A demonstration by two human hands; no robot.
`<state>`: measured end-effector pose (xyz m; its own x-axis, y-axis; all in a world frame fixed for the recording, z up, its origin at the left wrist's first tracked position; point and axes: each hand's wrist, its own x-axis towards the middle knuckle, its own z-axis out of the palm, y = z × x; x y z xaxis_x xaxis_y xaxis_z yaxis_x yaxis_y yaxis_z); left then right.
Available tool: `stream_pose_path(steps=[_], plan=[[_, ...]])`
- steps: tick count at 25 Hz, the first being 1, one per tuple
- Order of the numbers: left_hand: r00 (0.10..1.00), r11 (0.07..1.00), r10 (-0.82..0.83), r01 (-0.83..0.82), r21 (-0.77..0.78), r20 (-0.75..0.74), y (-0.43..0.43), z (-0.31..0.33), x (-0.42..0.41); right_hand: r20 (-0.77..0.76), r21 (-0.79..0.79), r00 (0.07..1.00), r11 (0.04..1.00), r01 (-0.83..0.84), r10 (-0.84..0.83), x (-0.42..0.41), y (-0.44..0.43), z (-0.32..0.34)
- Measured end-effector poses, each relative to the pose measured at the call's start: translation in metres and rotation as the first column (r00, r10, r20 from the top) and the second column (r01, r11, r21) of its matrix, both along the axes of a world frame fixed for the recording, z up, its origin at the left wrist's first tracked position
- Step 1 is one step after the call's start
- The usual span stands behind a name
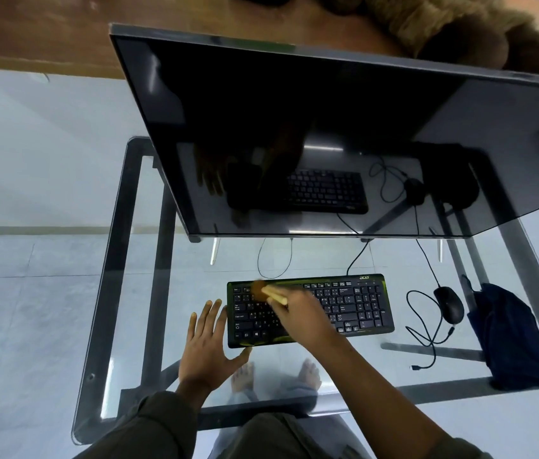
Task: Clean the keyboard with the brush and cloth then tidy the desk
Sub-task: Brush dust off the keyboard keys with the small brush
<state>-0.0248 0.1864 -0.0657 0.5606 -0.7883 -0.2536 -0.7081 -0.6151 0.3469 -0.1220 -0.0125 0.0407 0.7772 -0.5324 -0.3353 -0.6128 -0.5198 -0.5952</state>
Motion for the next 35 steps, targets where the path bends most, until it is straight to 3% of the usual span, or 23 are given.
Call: stream_pose_path(steps=[12, 14, 17, 20, 23, 25, 28, 31, 35], plan=[[1.0, 1.0, -0.001, 0.001, -0.003, -0.01, -0.003, 0.0, 0.003, 0.031, -0.017, 0.998, 0.999, 0.049, -0.049, -0.012, -0.006, 0.002], [1.0, 1.0, 0.0, 0.0, -0.011, -0.014, -0.003, 0.0, 0.003, 0.007, 0.018, 0.999, 0.999, -0.034, 0.034, -0.014, -0.003, 0.003], [1.0, 1.0, 0.001, -0.002, -0.018, -0.018, -0.003, -0.001, 0.002, 0.027, -0.007, 0.997, 0.997, 0.073, -0.073, -0.019, -0.005, 0.004], [1.0, 1.0, 0.001, -0.001, -0.024, -0.018, -0.003, 0.0, 0.003, -0.052, 0.072, 0.998, 0.997, -0.018, 0.022, -0.022, -0.004, 0.008], [1.0, 1.0, 0.002, -0.003, -0.03, -0.017, -0.003, -0.001, 0.002, -0.019, 0.071, 1.0, 0.997, 0.022, -0.021, -0.026, -0.003, 0.011], [1.0, 1.0, -0.001, 0.001, -0.028, -0.018, -0.002, -0.001, 0.003, -0.074, 0.143, 0.995, 0.988, -0.059, 0.07, -0.028, 0.0, 0.011], [1.0, 1.0, 0.002, -0.002, -0.029, -0.019, -0.002, -0.001, 0.003, -0.04, 0.075, 0.999, 0.997, 0.027, -0.024, -0.035, 0.0, 0.008], [1.0, 1.0, -0.003, 0.003, -0.011, -0.014, -0.004, 0.0, 0.002, -0.115, 0.158, 0.985, 0.982, -0.106, 0.125, -0.04, 0.004, 0.01], [1.0, 1.0, 0.0, 0.0, -0.02, -0.015, -0.003, -0.001, 0.003, -0.122, -0.002, 0.992, 0.999, 0.033, -0.033, -0.047, 0.0, 0.01]])
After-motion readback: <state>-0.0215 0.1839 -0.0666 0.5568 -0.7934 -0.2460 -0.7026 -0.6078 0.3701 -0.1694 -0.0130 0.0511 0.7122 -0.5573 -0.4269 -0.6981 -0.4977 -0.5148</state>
